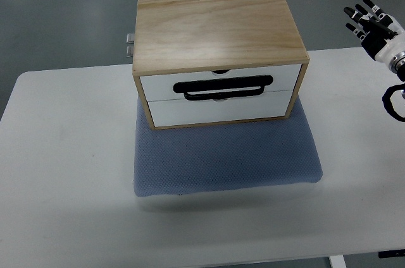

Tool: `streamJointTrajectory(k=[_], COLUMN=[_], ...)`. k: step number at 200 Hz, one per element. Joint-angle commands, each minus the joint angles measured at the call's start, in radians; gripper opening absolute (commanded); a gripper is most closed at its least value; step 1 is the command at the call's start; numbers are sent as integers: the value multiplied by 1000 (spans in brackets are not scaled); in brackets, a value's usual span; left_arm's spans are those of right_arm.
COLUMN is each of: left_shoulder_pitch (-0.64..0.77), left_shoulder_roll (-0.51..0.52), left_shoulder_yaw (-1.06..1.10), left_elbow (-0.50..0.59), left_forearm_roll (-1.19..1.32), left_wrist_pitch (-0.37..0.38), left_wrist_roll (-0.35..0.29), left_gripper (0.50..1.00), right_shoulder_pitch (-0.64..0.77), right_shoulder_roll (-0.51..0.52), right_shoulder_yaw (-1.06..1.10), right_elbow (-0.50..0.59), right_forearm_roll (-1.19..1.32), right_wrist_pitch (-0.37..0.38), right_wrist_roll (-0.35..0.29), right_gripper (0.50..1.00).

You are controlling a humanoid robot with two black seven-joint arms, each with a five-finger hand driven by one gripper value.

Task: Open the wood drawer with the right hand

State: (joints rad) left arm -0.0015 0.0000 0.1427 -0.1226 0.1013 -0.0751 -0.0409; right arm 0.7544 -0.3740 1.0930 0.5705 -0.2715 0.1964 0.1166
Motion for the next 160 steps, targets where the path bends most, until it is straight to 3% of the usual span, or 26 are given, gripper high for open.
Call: streamJointTrajectory(k=[1,160], left_shoulder_pitch=[0,0], left_shoulder_roll=[0,0], left_shoulder_yaw=[0,0], left_elbow=[0,0], left_forearm_roll=[0,0], left_wrist_pitch=[0,0], left_wrist_roll=[1,1], left_gripper=[1000,1000], right_shoulder_pitch=[-3,-7], right_shoulder_roll=[1,14], right_shoulder_yaw=[1,1], right_elbow=[-1,0], right_forearm_roll=[0,8], right_wrist_pitch=[3,5], right_wrist_roll=[0,2], right_gripper=[944,944])
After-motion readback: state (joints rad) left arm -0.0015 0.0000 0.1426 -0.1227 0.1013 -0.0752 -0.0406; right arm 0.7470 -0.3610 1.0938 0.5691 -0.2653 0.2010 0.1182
